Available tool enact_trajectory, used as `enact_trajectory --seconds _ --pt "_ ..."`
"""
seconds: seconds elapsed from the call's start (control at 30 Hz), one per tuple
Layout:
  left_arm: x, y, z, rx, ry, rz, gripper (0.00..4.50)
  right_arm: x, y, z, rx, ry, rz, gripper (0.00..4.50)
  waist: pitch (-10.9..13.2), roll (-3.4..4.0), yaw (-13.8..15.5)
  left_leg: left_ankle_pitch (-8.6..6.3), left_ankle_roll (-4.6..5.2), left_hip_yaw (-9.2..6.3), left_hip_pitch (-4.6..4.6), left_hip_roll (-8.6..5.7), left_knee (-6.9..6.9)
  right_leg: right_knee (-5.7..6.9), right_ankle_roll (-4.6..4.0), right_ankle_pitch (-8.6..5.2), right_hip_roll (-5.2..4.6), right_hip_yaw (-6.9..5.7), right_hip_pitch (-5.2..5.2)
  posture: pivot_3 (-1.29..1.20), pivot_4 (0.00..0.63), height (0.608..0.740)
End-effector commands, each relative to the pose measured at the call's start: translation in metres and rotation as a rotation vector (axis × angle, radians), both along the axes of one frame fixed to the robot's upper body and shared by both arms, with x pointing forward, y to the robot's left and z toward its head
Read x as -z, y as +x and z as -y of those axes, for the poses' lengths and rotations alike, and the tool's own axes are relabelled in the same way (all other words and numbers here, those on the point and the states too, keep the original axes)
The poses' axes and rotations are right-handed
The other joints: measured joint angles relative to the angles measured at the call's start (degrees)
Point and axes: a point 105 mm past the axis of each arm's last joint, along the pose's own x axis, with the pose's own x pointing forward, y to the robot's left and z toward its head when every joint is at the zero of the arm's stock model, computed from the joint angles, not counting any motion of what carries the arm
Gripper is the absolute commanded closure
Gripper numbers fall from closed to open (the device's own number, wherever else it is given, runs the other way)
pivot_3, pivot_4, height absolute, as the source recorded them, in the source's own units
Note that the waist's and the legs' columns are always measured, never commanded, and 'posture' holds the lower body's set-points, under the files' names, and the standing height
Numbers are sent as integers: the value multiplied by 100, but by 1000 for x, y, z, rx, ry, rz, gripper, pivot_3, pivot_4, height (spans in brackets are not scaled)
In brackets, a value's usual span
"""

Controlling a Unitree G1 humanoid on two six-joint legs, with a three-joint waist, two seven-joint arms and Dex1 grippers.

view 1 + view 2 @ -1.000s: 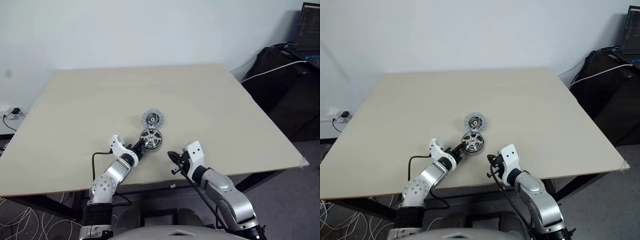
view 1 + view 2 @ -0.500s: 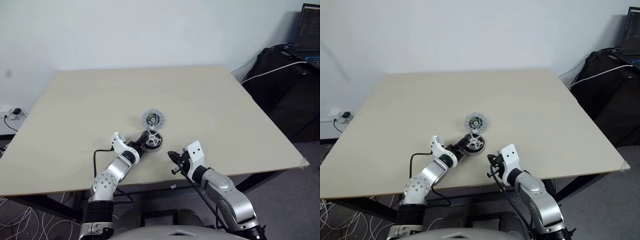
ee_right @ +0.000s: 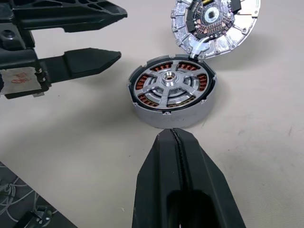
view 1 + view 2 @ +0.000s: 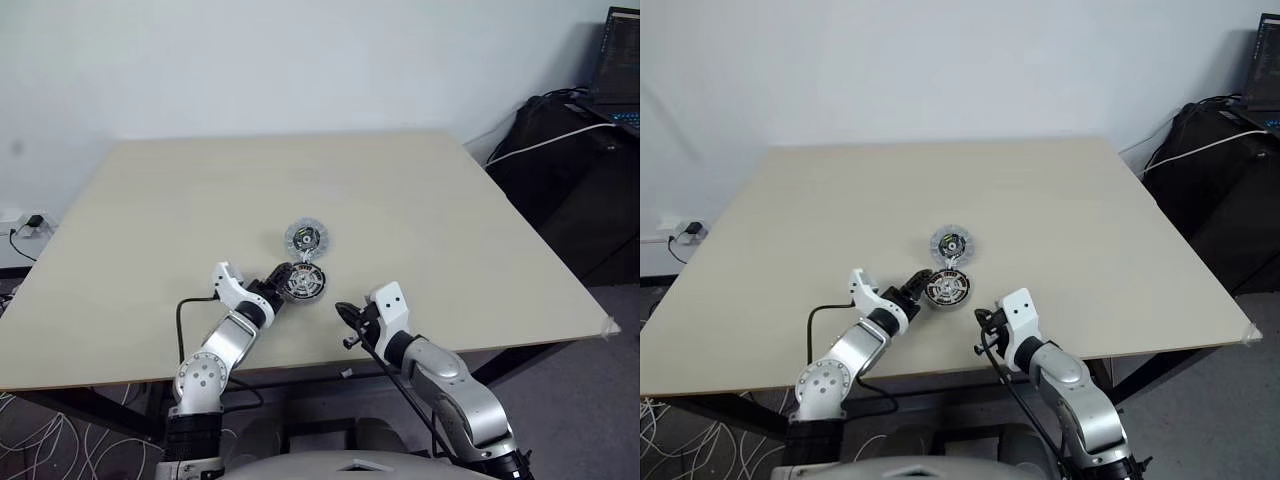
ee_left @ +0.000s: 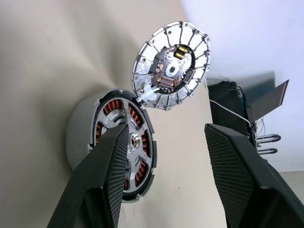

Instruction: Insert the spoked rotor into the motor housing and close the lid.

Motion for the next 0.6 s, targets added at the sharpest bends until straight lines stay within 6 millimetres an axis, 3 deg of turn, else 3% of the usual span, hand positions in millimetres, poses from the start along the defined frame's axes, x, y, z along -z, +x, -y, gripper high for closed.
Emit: enact_trajectory --seconds 0.03,0.1,0.2,0.4,0.6 --pt "-25 1 12 6 25 138 1821 -16 5 -4 -10 17 63 4500 0 0 0 0 0 0 0 0 0 0 0 0 0 0 -1 0 0 740" --pt "-26 -1 5 21 197 225 1821 -18 8 -5 -8 20 77 4500 0 0 2 0 0 2 -1 -1 -1 -2 -1 0 0 1 0 0 0 740" --pt "-16 -10 -9 69 558 370 2457 -20 18 -11 -13 9 103 4500 -4 7 -35 0 -1 12 2 -2 -2 -1 -3 1 1 8 -1 0 0 740" --pt "11 -36 -17 239 947 533 4429 -9 45 -19 18 -63 79 4500 -1 17 -78 3 -6 15 5 4 -14 0 -8 3 0 11 -8 0 0 740" --pt "17 -48 -15 271 960 595 4469 -5 70 -38 16 -109 49 4500 6 28 -69 3 -5 9 -1 4 -19 1 -10 3 -4 7 -17 0 0 740"
